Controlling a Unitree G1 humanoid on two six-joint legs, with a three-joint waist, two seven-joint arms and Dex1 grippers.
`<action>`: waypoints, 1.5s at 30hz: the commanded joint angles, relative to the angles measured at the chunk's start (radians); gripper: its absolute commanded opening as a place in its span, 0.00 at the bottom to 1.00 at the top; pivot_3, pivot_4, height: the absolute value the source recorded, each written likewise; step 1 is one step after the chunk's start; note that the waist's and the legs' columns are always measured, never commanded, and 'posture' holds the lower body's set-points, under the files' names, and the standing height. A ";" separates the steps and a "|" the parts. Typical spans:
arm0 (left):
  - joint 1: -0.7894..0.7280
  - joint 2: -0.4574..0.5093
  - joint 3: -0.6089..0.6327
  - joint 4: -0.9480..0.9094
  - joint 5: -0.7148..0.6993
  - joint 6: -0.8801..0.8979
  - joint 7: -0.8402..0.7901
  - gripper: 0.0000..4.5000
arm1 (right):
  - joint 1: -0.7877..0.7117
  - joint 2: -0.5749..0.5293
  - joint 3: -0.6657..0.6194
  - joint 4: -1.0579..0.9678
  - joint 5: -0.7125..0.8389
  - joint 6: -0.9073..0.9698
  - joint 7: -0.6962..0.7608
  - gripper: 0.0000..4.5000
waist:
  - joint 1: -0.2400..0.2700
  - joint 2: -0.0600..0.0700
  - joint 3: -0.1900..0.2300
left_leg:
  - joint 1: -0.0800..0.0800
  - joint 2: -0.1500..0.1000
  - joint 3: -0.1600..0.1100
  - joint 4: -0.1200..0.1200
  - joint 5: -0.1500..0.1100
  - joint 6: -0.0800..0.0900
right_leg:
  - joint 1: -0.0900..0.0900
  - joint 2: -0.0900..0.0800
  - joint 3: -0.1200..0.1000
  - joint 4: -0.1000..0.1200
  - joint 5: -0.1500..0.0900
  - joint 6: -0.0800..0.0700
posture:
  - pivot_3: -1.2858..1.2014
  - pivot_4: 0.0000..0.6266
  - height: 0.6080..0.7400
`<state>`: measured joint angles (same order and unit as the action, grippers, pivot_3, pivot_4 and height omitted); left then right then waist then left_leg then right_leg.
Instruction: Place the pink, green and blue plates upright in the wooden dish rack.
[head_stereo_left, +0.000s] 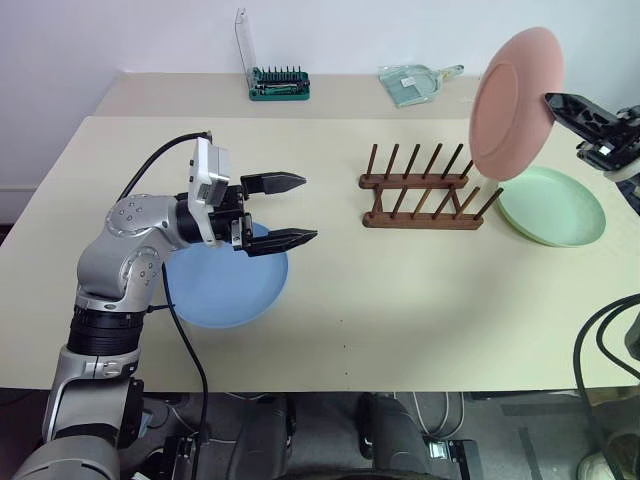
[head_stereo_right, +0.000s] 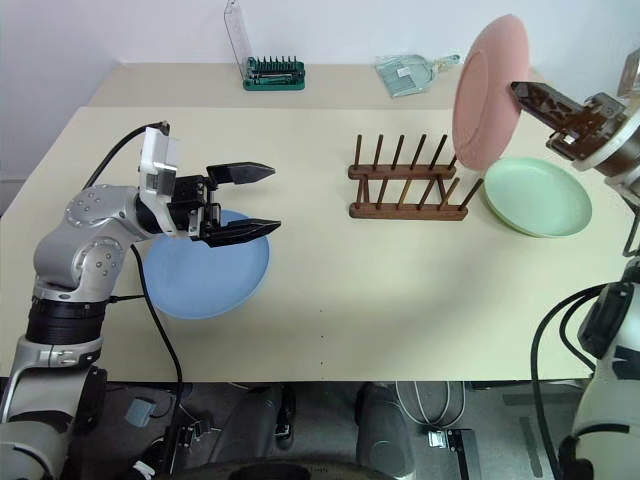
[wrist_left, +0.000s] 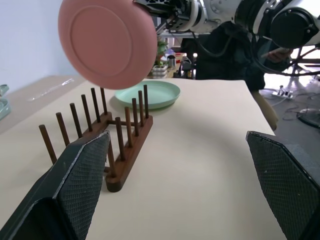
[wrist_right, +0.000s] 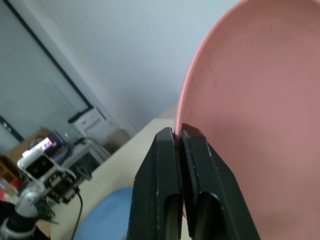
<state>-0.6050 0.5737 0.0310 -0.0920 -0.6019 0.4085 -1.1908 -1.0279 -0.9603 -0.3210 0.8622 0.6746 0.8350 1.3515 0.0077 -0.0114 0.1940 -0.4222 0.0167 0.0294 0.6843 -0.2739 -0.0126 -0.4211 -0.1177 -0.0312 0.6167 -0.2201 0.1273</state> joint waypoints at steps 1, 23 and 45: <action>-0.036 -0.004 0.009 -0.029 -0.019 -0.012 -0.004 1.00 | 0.026 -0.011 -0.008 -0.032 -0.019 -0.018 0.018 0.01 | 0.001 0.000 0.000 | 0.000 0.000 0.000 0.000 0.000 0.000 | 0.000 0.000 0.000 0.000 0.000 0.000 | 0.52 0.24 0.88; -0.042 0.012 0.012 -0.037 -0.009 -0.006 0.012 1.00 | 0.103 0.080 -0.010 -0.028 -0.116 -0.140 -0.078 0.88 | -0.001 0.001 0.000 | -0.001 0.000 0.000 0.000 0.001 -0.001 | -0.001 0.000 0.000 0.000 0.000 0.000 | 0.52 0.24 0.88; -0.050 -0.006 0.020 -0.051 -0.047 0.020 0.024 1.00 | 0.378 -0.016 -0.165 -0.443 -0.219 -0.460 -0.460 1.00 | 0.003 0.001 0.000 | -0.002 0.000 0.001 0.001 0.001 -0.001 | -0.001 0.000 0.000 0.000 0.000 0.000 | 0.52 0.24 0.88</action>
<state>-0.6386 0.5723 0.0228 -0.1072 -0.6223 0.4324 -1.1731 -0.6549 -0.9206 -0.4488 0.5076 0.4636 0.3702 0.9132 0.0108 -0.0106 0.1941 -0.4241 0.0166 0.0304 0.6850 -0.2732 -0.0137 -0.4227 -0.1181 -0.0306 0.6169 -0.2200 0.1277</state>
